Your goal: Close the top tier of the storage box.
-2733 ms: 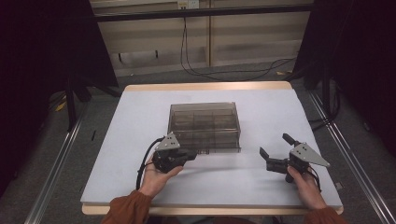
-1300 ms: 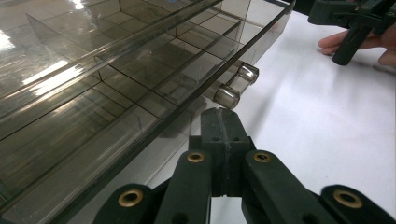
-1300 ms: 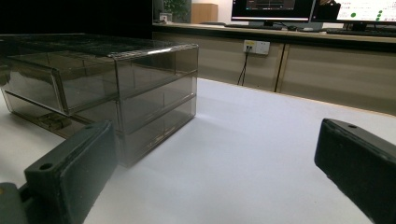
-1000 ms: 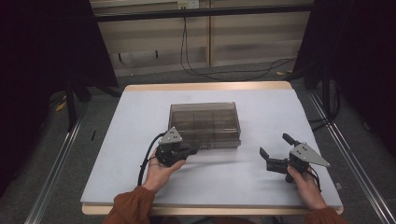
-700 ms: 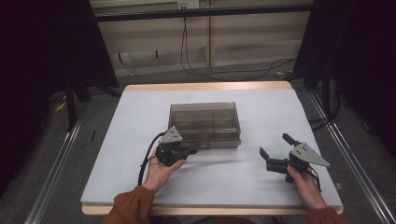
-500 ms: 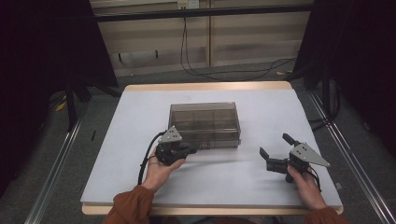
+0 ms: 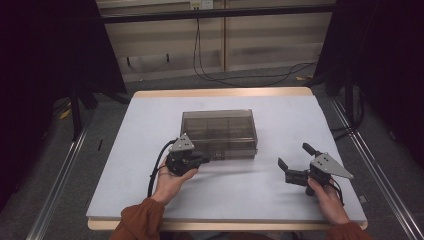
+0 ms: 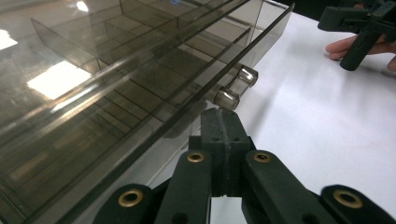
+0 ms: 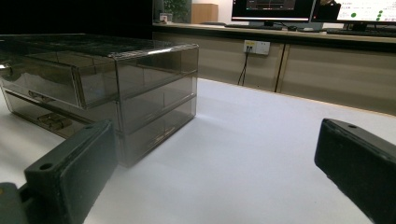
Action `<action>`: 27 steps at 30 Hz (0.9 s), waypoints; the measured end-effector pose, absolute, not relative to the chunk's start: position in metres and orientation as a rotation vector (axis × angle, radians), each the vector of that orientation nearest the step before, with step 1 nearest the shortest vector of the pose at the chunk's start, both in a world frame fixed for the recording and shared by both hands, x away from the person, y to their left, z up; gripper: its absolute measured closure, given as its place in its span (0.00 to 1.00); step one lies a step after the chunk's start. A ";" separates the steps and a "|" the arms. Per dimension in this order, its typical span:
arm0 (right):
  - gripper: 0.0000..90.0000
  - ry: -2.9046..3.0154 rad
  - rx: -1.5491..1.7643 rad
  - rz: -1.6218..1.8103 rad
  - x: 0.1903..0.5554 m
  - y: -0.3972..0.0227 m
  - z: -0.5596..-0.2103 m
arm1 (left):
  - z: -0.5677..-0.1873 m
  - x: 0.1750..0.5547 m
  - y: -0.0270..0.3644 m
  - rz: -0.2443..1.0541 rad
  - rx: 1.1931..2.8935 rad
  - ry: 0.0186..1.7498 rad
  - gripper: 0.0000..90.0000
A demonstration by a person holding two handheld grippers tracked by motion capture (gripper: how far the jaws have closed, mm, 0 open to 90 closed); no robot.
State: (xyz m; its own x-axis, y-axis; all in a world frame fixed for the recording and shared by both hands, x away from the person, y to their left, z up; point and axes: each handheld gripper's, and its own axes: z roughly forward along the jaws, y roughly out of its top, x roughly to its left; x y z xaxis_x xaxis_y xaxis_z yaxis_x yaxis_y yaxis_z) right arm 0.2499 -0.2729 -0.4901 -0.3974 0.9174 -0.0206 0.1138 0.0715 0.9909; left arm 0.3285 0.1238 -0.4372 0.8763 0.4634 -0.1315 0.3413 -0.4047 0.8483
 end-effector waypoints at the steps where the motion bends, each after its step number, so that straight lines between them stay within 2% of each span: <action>1: 0.00 1.625 1.046 1.403 0.250 -0.273 -0.490 | -0.437 0.329 0.124 0.152 2.030 0.585 1.00; 27: 0.00 1.623 1.053 1.406 0.250 -0.273 -0.490 | -0.437 0.337 0.121 0.162 2.018 0.609 1.00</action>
